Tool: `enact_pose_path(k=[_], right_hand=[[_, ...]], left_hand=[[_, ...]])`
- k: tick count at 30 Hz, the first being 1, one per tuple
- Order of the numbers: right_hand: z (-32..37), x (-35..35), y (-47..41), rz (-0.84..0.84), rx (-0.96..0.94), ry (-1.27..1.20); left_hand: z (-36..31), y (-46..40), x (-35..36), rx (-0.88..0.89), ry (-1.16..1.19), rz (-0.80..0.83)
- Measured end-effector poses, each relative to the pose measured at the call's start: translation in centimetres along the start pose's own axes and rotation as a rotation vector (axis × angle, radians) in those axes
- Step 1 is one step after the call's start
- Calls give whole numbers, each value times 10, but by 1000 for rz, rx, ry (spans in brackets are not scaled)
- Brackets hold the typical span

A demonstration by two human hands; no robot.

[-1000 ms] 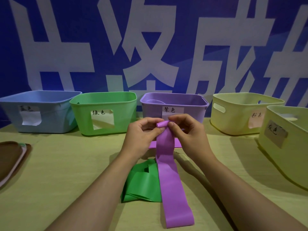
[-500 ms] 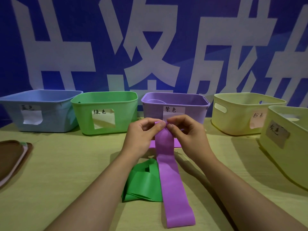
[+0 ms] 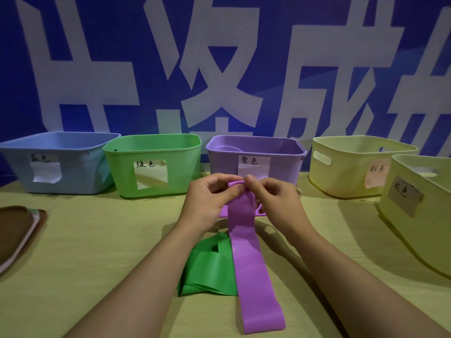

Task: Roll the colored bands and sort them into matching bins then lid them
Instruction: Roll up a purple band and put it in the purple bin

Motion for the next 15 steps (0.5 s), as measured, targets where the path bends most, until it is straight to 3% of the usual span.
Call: enact_pose_path(k=[6,15], right_hand=[[-1,0,-2,-1,-12,-1],[-10,2,-3,15,33,-189]], left_hand=[[0,-1,-1,-13,-30,1],[6,-1,-1,-70,72,4]])
Point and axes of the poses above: each hand's wrist, its own y-axis away from the middle knuckle, its own x-axis out of the palm, z = x × y, the point moved 7 cm from there along -y, towards the middle knuckle, and after that the axes turned 9 degrees about z, right-handed, at the moved point
